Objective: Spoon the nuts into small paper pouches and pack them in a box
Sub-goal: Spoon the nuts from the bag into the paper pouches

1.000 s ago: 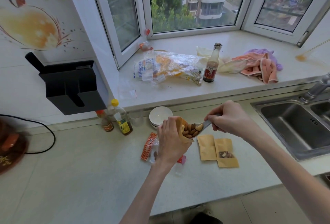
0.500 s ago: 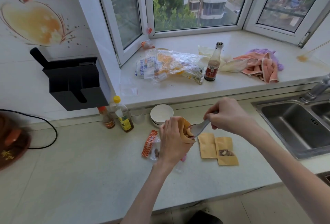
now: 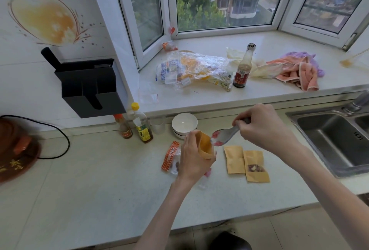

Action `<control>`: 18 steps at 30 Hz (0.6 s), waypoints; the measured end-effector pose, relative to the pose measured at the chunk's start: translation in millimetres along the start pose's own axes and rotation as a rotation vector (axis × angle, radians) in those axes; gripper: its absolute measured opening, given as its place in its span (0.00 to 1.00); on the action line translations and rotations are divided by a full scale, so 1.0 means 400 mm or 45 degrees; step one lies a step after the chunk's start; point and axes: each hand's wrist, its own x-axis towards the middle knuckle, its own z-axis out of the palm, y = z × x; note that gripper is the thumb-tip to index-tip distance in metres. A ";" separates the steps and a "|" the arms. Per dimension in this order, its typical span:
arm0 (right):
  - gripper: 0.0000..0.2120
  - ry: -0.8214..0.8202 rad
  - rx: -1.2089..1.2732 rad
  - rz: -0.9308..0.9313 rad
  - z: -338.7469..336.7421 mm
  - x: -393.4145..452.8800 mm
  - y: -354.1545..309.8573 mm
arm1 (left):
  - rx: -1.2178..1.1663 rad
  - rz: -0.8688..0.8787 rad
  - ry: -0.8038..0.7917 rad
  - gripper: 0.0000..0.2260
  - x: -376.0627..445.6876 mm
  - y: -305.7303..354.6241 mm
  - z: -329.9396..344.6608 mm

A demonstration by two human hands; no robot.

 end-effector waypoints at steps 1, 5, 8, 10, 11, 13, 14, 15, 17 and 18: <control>0.10 0.024 0.025 0.028 -0.002 -0.002 0.009 | -0.039 -0.056 0.005 0.31 -0.002 -0.014 0.001; 0.10 0.047 0.036 0.112 0.002 -0.016 0.049 | -0.135 -0.234 -0.044 0.29 -0.018 -0.066 -0.002; 0.10 0.065 0.046 0.137 0.007 -0.028 0.080 | -0.123 -0.162 0.010 0.28 -0.006 -0.057 -0.026; 0.10 0.080 0.070 0.159 0.014 -0.034 0.100 | -0.167 -0.080 0.067 0.28 0.009 -0.036 -0.046; 0.10 0.083 0.082 0.177 0.019 -0.036 0.110 | -0.202 -0.051 0.070 0.27 0.014 -0.033 -0.052; 0.10 0.064 0.092 0.226 0.034 -0.038 0.128 | -0.225 -0.073 0.017 0.27 0.017 -0.040 -0.056; 0.10 0.047 0.095 0.247 0.041 -0.040 0.134 | -0.214 -0.127 -0.024 0.26 0.015 -0.048 -0.056; 0.10 0.035 0.100 0.261 0.046 -0.042 0.139 | -0.198 -0.184 -0.063 0.25 0.011 -0.059 -0.056; 0.11 0.025 0.125 0.279 0.054 -0.046 0.147 | -0.138 -0.205 -0.120 0.23 0.004 -0.075 -0.063; 0.12 0.023 0.142 0.288 0.057 -0.048 0.150 | -0.118 -0.176 -0.132 0.23 0.005 -0.077 -0.069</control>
